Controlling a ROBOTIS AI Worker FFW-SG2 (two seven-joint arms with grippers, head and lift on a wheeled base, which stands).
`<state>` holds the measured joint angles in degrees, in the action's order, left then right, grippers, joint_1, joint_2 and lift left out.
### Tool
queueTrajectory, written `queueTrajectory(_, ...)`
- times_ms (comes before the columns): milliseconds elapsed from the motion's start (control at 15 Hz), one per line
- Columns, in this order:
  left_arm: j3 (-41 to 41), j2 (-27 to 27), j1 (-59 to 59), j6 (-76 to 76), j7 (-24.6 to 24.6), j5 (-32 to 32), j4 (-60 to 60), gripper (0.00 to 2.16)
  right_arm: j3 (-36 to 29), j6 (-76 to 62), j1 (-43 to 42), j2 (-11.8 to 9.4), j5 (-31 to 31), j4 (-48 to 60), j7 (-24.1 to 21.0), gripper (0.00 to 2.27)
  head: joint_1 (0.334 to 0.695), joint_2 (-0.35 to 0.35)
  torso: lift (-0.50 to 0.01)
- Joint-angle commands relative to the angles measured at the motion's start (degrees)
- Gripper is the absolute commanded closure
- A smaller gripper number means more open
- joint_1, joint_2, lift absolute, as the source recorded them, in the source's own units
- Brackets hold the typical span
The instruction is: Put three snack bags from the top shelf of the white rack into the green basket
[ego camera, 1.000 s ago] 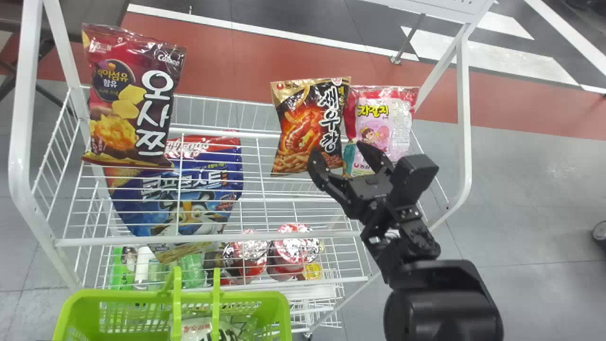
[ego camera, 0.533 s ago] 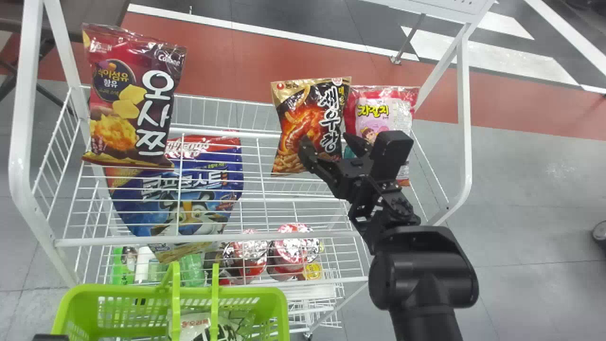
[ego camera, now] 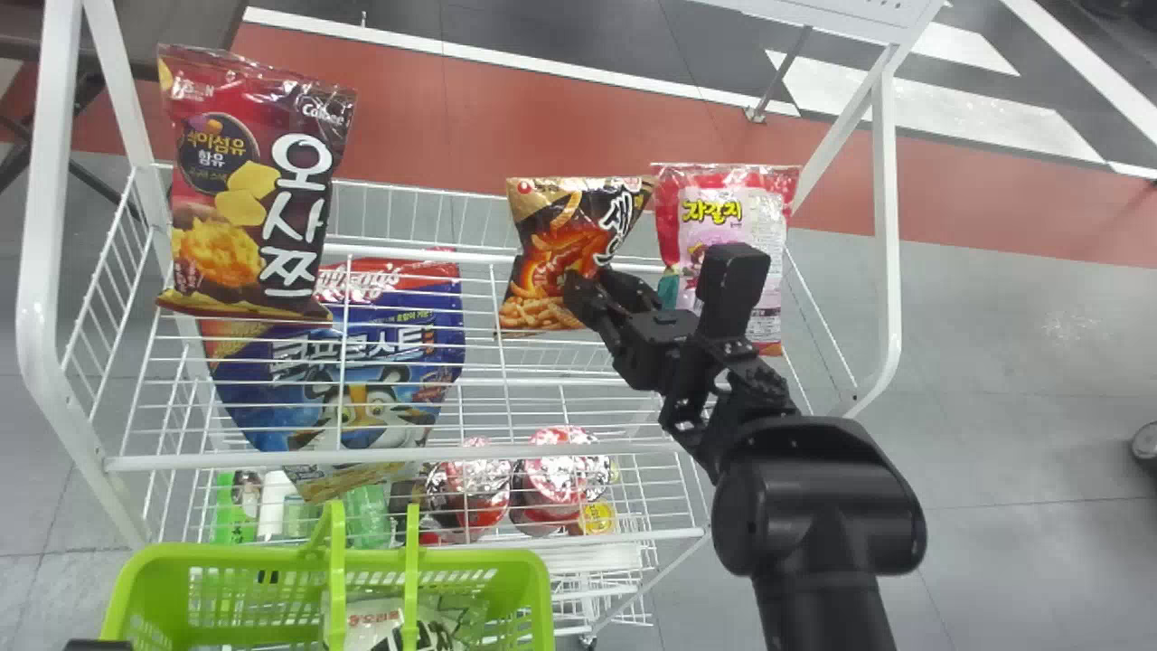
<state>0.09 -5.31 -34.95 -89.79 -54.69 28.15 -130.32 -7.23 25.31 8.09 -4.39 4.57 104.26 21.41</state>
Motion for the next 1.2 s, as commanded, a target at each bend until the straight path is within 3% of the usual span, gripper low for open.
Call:
queueTrajectory(0, 0.0, -0.06, -0.38, -0.24, -0.07, 0.06, -0.38, 2.15, -0.06, -0.03, 4.39, 0.0, 0.71, 6.57, 0.04, 1.99, 0.695, -0.35, 0.0)
queueTrajectory(400, -0.27, 0.21, -0.99, -0.24, 0.28, -0.11, -2.05, 2.15, -1.82, 13.86, 20.29, 0.44, 1.06, 32.76, 0.39, 1.98, 0.695, -0.35, 0.0)
queueTrajectory(600, -0.62, 0.56, -0.73, -0.24, 1.08, -0.38, -2.14, 2.15, -6.92, 23.0, 29.08, 0.7, 10.29, 43.22, 1.62, 1.98, 0.695, -0.35, 0.0)
queueTrajectory(800, -1.58, 0.65, -0.29, -0.24, 1.6, -1.17, -1.96, 2.15, -9.12, 37.06, 32.69, 0.79, 14.07, 47.27, 3.12, 1.98, 0.695, -0.35, 0.0)
queueTrajectory(1133, -1.94, 1.26, 1.29, -0.24, 2.39, -1.26, -0.38, 2.15, -9.56, 54.64, 34.09, 1.05, 16.0, 47.35, 9.62, 1.98, 0.695, -0.35, 0.0)
